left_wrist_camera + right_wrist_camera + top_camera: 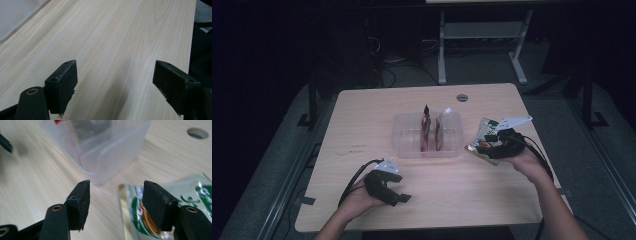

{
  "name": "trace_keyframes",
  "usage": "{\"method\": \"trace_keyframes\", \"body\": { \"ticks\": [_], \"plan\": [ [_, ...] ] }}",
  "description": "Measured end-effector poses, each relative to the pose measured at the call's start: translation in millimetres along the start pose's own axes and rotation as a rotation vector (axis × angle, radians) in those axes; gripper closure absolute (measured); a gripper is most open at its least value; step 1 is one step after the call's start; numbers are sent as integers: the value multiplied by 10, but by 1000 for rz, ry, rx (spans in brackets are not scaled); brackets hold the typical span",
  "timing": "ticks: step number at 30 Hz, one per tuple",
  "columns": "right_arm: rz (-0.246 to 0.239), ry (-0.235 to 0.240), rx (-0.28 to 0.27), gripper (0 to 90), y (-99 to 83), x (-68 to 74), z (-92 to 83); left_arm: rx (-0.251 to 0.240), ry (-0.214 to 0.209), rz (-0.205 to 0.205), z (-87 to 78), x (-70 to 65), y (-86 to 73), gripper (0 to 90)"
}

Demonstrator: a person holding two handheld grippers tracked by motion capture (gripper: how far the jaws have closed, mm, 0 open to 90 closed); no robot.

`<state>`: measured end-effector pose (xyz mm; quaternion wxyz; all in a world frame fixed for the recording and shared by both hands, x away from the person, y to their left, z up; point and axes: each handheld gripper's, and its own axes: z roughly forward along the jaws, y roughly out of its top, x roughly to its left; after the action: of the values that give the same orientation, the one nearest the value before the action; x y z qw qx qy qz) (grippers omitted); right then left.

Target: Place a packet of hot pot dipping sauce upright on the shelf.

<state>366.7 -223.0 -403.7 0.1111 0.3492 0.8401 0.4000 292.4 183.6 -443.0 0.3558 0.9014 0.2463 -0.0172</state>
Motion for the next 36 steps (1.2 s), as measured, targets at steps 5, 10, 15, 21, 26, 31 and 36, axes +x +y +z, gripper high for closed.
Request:
{"method": "trace_keyframes", "body": {
  "ticks": [5, 10, 15, 21, 26, 31, 36],
  "plan": [
    [38, -43, 34, 492, -66, -123, 83, 1, -2, 6, 2, -1, 6, 195],
    [76, -88, 34, 720, -78, -263, 185, 13, -4, 9, 6, 6, 10, 195],
    [91, -134, 46, 898, -94, -368, 315, 13, 0, 8, 0, 1, 6, 197],
    [86, -145, 91, 900, -89, -403, 463, 11, 3, 4, -1, 2, 3, 199],
    [78, -164, 121, 900, -119, -445, 546, 15, 3, 5, 8, 6, 2, 199],
    [77, -159, 150, 900, -141, -452, 603, 25, 6, 8, 13, 6, 0, 204],
    [59, -174, 167, 900, -166, -452, 650, 23, 4, 4, 28, -3, 0, 204]
  ]
}}
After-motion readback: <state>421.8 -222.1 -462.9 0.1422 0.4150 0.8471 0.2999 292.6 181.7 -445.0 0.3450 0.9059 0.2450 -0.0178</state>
